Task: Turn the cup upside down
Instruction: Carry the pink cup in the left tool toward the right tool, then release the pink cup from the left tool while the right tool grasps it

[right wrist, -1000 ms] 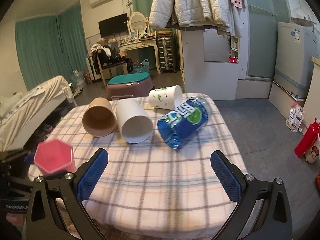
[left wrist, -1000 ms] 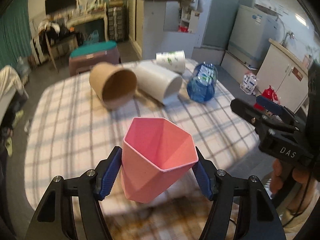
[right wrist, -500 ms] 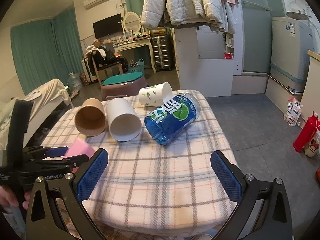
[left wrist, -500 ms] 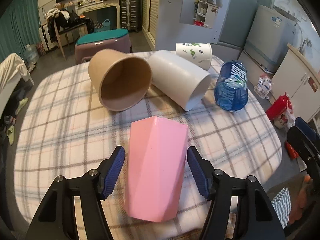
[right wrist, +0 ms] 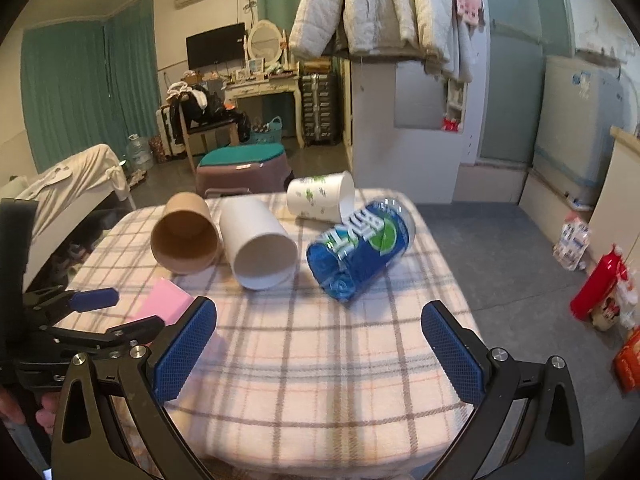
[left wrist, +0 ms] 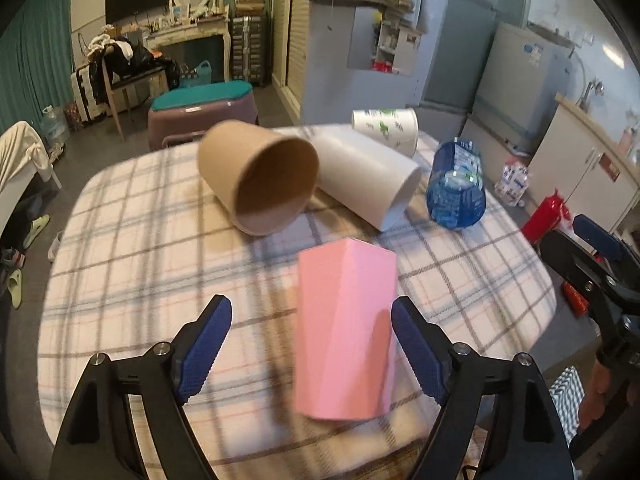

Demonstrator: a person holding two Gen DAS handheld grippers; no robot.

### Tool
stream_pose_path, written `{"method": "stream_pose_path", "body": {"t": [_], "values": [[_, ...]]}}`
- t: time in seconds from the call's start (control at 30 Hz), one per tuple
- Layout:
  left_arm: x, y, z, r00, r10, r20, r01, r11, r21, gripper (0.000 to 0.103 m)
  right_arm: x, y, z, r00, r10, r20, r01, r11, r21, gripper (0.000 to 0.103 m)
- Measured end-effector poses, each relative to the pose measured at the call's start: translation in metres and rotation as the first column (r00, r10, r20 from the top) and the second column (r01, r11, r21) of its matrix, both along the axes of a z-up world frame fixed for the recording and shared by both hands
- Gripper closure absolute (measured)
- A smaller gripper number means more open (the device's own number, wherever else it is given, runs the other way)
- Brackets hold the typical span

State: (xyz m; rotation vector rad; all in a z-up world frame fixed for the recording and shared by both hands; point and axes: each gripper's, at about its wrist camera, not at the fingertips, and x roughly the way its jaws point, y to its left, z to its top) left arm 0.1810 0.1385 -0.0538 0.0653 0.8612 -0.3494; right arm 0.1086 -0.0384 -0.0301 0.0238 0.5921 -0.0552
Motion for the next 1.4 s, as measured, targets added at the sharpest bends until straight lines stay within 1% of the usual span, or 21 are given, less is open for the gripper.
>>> {"method": "stream_pose_path", "body": {"t": [0.03,0.1,0.17,0.23,0.33,0.4,0.5,0.57,0.67,0.83,1.0,1.1,1.17,1.2,1.23,1.37,1.4], "values": [[-0.002,0.005,0.003,1.000,-0.003,0.013,0.003,1.000,-0.008,0.017,-0.002,0.004,0.002,1.000,-0.004,0.009,0.004,1.000,-0.008,0.000],[-0.008,0.017,0.009,0.999,-0.001,0.049,0.002,1.000,-0.019,0.005,-0.005,0.016,0.006,1.000,-0.015,0.026,0.016,1.000,-0.011,0.000],[-0.015,0.033,0.016,0.993,0.015,0.113,-0.013,1.000,-0.017,0.005,-0.008,0.026,0.008,0.999,-0.024,0.033,0.024,1.000,0.000,0.000],[-0.019,0.047,0.020,0.988,0.025,0.152,-0.023,1.000,-0.011,0.004,-0.011,0.038,0.008,0.999,-0.039,0.035,0.038,0.999,0.015,0.000],[-0.020,0.070,0.019,0.986,0.039,0.165,-0.033,0.999,-0.042,0.003,-0.017,0.060,0.002,0.998,-0.060,0.029,0.059,0.998,0.035,0.000],[-0.022,0.087,0.016,0.982,0.071,0.174,-0.062,0.997,-0.053,0.003,-0.020,0.076,-0.006,0.998,-0.066,0.010,0.066,0.997,0.041,0.000],[-0.027,0.103,0.012,0.973,0.106,0.204,-0.098,0.994,-0.047,0.000,-0.021,0.096,-0.015,0.998,-0.061,-0.022,0.061,0.997,0.039,0.000],[-0.034,0.114,0.010,0.963,0.121,0.241,-0.116,0.993,-0.034,0.000,-0.020,0.110,-0.021,0.998,-0.059,-0.036,0.060,0.998,0.030,0.000],[-0.039,0.124,0.008,0.951,0.136,0.277,-0.137,0.990,-0.016,0.000,-0.019,0.124,-0.028,0.997,-0.052,-0.051,0.055,0.998,0.044,0.000],[-0.043,0.137,0.002,0.942,0.155,0.297,-0.158,0.987,-0.016,0.000,-0.014,0.145,-0.045,0.996,-0.057,-0.070,0.059,0.998,0.017,0.000],[-0.041,0.149,-0.009,0.944,0.181,0.275,-0.179,0.983,-0.034,0.000,-0.003,0.151,-0.065,0.992,-0.081,-0.095,0.083,0.996,0.020,0.001],[-0.040,0.154,-0.015,0.945,0.195,0.262,-0.190,0.981,-0.045,0.000,-0.001,0.150,-0.070,0.994,-0.088,-0.072,0.091,0.995,0.040,0.012],[-0.040,0.159,-0.017,0.941,0.218,0.260,-0.209,0.976,-0.061,0.000,0.002,0.150,-0.074,0.993,-0.093,-0.070,0.096,0.994,0.044,0.015],[-0.039,0.160,-0.018,0.942,0.218,0.255,-0.209,0.976,-0.063,0.000,0.005,0.150,-0.077,0.992,-0.094,-0.079,0.098,0.994,0.047,0.019],[-0.039,0.161,-0.019,0.943,0.218,0.251,-0.209,0.976,-0.063,0.000,0.007,0.149,-0.079,0.992,-0.094,-0.087,0.099,0.994,0.056,0.025],[-0.038,0.162,-0.022,0.944,0.221,0.247,-0.215,0.975,-0.052,0.000,0.014,0.145,-0.088,0.989,-0.095,-0.117,0.105,0.991,0.082,0.035],[-0.038,0.163,-0.022,0.944,0.222,0.244,-0.216,0.975,-0.052,0.000,0.015,0.143,-0.090,0.988,-0.086,-0.125,0.098,0.990,0.097,0.041]]}}
